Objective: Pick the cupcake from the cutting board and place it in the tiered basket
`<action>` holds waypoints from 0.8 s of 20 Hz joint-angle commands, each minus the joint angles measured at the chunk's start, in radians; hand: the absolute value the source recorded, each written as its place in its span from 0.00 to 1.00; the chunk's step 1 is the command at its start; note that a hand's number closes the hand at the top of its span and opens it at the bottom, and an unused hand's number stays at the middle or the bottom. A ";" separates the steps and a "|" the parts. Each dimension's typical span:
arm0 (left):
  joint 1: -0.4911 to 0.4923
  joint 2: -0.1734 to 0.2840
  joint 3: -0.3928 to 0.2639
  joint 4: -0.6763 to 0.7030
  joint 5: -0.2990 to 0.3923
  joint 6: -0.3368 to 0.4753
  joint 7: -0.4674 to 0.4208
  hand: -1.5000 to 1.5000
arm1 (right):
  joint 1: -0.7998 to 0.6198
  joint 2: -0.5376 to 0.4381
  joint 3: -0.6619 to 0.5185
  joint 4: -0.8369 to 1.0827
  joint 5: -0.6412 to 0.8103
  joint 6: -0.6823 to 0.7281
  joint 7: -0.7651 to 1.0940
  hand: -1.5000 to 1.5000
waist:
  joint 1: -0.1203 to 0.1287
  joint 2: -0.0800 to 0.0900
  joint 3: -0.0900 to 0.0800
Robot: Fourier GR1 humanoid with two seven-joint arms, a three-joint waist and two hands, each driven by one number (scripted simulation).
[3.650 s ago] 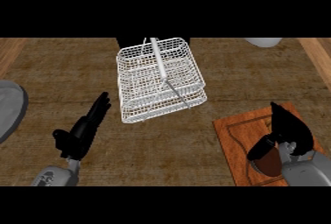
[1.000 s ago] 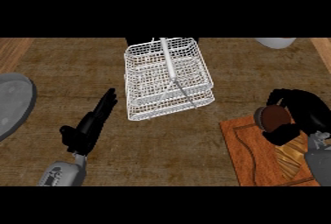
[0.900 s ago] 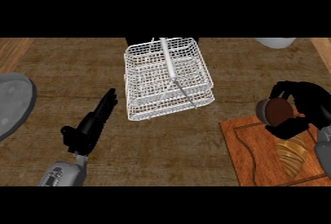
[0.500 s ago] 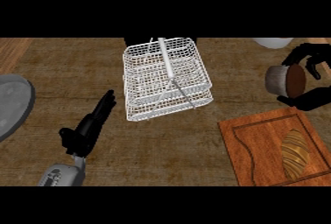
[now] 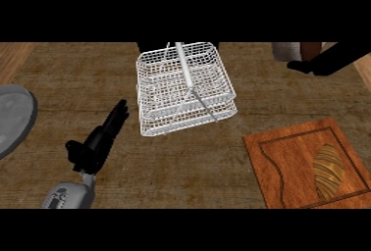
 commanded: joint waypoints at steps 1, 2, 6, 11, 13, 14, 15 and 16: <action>-0.006 -0.014 -0.016 -0.021 -0.015 0.004 0.031 0.50 | -0.190 0.101 0.040 0.055 0.007 -0.030 0.167 1.00 | 0.006 -0.001 0.000; 0.005 -0.017 -0.010 0.000 -0.021 -0.002 -0.009 0.50 | -0.219 0.092 0.043 0.122 0.018 -0.019 0.140 1.00 | 0.006 0.001 0.000; -0.003 -0.027 0.004 0.031 -0.020 -0.005 -0.020 0.50 | -0.339 0.188 0.064 0.224 0.048 -0.085 0.203 1.00 | 0.008 0.004 -0.001; 0.000 -0.019 0.020 -0.031 -0.010 -0.001 0.044 0.50 | -0.397 0.289 0.114 0.324 0.088 -0.128 0.191 1.00 | 0.006 0.002 0.000; -0.033 0.027 0.056 -0.011 0.019 -0.062 0.033 0.50 | -0.486 0.280 0.098 0.415 0.084 -0.100 0.191 1.00 | 0.009 0.004 0.000; 0.027 -0.001 0.017 -0.057 -0.010 -0.027 0.038 0.50 | -0.455 0.344 0.127 0.405 0.111 -0.158 0.207 1.00 | 0.011 0.001 0.000; -0.003 -0.009 0.028 0.032 -0.012 -0.048 -0.024 0.50 | -0.507 0.343 0.108 0.467 0.107 -0.158 0.198 1.00 | 0.009 0.005 -0.001; 0.003 -0.013 0.030 0.033 -0.014 -0.047 -0.040 0.50 | -0.503 0.372 0.130 0.466 0.128 -0.185 0.187 1.00 | 0.008 0.005 -0.001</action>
